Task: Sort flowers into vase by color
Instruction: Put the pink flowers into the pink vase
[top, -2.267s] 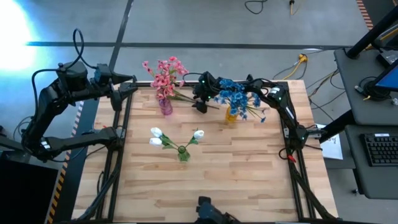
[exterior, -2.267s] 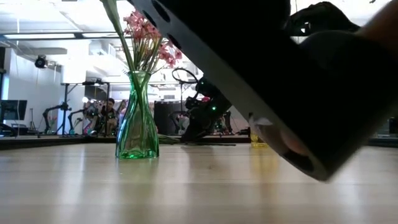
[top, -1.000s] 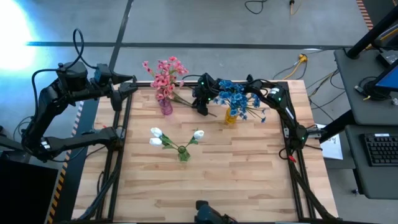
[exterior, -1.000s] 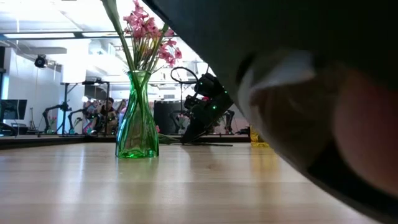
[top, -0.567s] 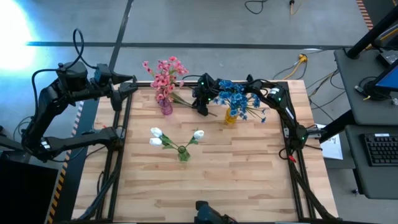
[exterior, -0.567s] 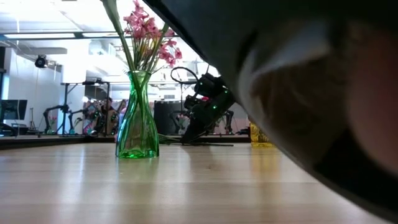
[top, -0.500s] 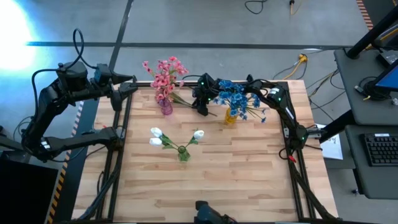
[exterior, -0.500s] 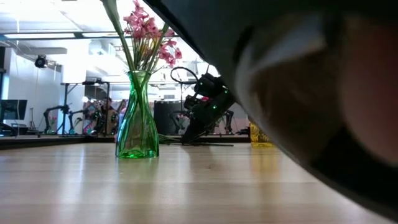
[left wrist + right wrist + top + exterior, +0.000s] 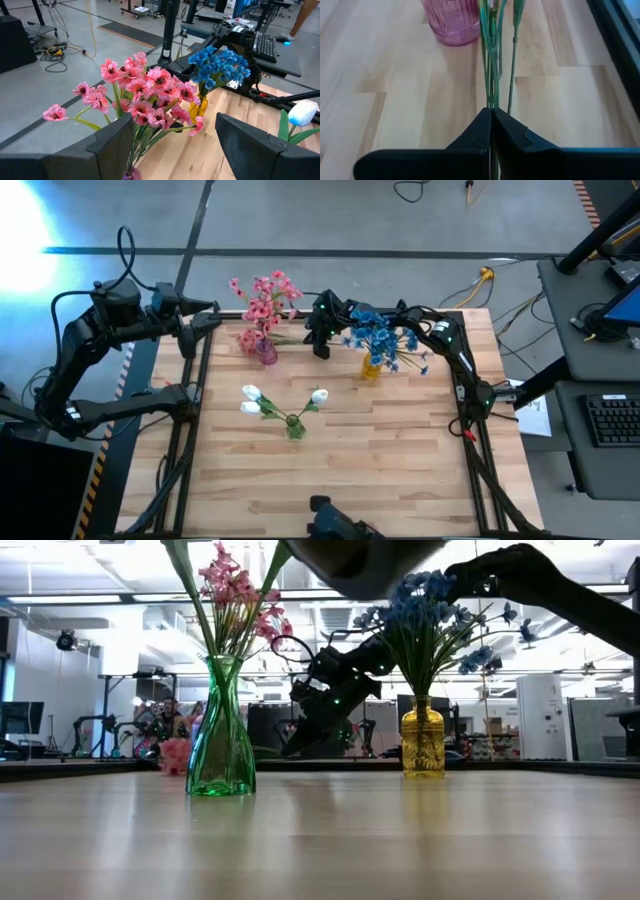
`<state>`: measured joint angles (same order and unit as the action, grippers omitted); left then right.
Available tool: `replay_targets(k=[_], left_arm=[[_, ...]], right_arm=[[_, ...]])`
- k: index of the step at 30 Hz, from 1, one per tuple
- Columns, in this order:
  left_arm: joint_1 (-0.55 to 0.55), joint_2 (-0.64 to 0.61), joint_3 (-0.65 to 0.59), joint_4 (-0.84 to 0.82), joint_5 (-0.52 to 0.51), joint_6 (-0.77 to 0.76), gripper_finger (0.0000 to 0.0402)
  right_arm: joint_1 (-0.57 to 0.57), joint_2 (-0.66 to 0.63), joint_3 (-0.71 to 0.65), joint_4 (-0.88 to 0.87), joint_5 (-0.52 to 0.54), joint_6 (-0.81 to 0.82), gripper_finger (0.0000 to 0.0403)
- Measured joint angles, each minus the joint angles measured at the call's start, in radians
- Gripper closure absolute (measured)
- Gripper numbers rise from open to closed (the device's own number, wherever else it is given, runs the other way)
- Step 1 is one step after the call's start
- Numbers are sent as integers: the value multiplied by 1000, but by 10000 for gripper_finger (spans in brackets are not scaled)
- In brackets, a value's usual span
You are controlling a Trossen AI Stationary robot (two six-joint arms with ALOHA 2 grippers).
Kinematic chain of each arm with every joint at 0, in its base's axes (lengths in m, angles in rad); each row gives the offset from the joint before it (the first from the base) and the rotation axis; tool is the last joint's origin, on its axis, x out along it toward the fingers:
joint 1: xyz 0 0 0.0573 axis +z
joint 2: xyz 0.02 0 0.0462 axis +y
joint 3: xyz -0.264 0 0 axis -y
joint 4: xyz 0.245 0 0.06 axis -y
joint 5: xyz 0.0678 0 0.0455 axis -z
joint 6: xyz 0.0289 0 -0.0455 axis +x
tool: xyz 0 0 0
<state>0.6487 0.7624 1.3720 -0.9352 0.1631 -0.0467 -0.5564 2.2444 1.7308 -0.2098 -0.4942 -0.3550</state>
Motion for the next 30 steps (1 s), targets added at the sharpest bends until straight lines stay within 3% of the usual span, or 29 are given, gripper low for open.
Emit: replay_targets(k=[5,9,20,30], left_arm=[[0,0,0,0,0,0,134],[0,0,0,0,0,0,134],[0,0,0,0,0,0,134],[0,0,0,0,0,0,134]], right_arm=[[-3,0,10,-9,11,-9,393],[-4,0,10,-45,93,-56,393],[-15,0,24,-104,106,-56,392],[-11,0,27,-229,104,-24,308]])
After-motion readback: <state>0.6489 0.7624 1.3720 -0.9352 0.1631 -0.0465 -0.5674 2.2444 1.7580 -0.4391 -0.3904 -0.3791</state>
